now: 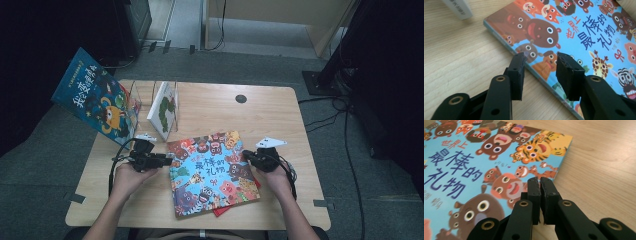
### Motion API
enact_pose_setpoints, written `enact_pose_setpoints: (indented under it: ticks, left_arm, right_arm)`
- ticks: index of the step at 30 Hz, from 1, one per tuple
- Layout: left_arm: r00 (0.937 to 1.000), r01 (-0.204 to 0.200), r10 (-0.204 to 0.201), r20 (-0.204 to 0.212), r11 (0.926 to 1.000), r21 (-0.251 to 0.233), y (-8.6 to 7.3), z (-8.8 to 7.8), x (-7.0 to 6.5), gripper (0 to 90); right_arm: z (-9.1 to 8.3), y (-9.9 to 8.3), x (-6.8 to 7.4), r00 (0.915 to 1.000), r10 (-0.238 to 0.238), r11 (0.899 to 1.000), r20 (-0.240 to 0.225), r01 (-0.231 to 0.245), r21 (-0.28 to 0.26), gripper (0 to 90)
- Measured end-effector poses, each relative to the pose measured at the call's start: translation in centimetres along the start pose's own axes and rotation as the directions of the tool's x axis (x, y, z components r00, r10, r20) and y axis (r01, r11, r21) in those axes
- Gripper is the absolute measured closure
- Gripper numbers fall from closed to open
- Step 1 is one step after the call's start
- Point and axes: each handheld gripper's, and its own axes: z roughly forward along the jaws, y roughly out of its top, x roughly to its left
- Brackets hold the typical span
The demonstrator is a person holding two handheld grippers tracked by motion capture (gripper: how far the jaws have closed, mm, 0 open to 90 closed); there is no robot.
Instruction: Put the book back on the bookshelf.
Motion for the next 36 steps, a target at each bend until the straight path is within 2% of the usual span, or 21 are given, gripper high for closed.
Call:
enact_pose_setpoints:
  ticks: [3,4,6,10,11,12,16,20,23,26,32,36]
  left_arm:
    - [1.0,0.0,0.0,0.0,1.0,0.009,-0.3,0.2,0.0,62.7]
    - [1.0,0.002,-0.002,-0.002,0.9997,0.024,-0.4,0.5,0.0,62.3]
    - [1.0,0.001,-0.001,0.004,0.9997,0.025,-0.4,0.6,0.0,63.8]
    - [0.9996,0.002,-0.003,0.028,0.9998,0.021,-0.5,0.5,0.2,72.5]
    - [0.9995,-0.001,0.0,0.03,0.9997,0.024,-0.5,0.7,0.1,72.5]
    - [0.9995,-0.011,0.009,0.031,0.999,0.044,-0.6,1.0,0.0,74.4]
    - [0.9995,-0.007,0.006,0.031,0.9992,0.039,-0.6,1.1,-0.1,74.4]
    - [0.9993,0.009,-0.01,0.036,0.9988,0.048,-0.9,1.0,-0.1,74.0]
    - [0.9991,0.005,-0.007,0.041,0.9989,0.047,-1.1,0.9,-0.2,74.5]
    - [0.9982,0.0,-0.004,0.06,0.9985,0.054,-1.2,0.9,-0.3,77.9]
    - [0.996,0.012,-0.018,0.088,0.9979,0.064,-1.9,0.7,-0.6,78.2]
    - [0.9967,0.017,-0.022,0.078,0.9982,0.058,-2.2,0.6,-0.8,77.8]
  right_arm:
    - [0.1,0.0,-0.3,0.9997,0.022,1.0,0.013,-0.022,-0.003,86.7]
    - [0.1,0.0,-0.6,0.9989,0.034,0.999,0.033,-0.034,-0.006,87.6]
    - [0.4,0.0,-0.8,0.9982,0.031,0.999,0.051,-0.032,0.019,87.7]
    - [0.7,0.3,-1.0,0.9977,0.051,0.999,0.044,-0.052,0.011,88.8]
    - [0.9,0.4,-1.0,0.9979,0.051,0.999,0.038,-0.052,0.014,90.0]
    - [1.2,0.5,-0.9,0.9977,0.04,0.999,0.055,-0.042,0.022,90.0]
    - [1.2,0.5,-1.0,0.997,0.062,0.998,0.048,-0.063,0.023,90.0]
    - [1.3,0.5,-1.0,0.9965,0.062,0.998,0.057,-0.063,0.019,90.0]
    - [1.4,0.5,-1.0,0.9969,0.055,0.998,0.056,-0.057,0.023,90.0]
    - [1.4,0.6,-1.2,0.9973,0.049,0.998,0.054,-0.051,0.028,90.0]
    - [1.7,0.9,-1.1,0.9962,0.052,0.998,0.07,-0.054,0.03,90.0]
    - [1.9,1.0,-1.0,0.9951,0.067,0.997,0.073,-0.069,0.024,90.0]
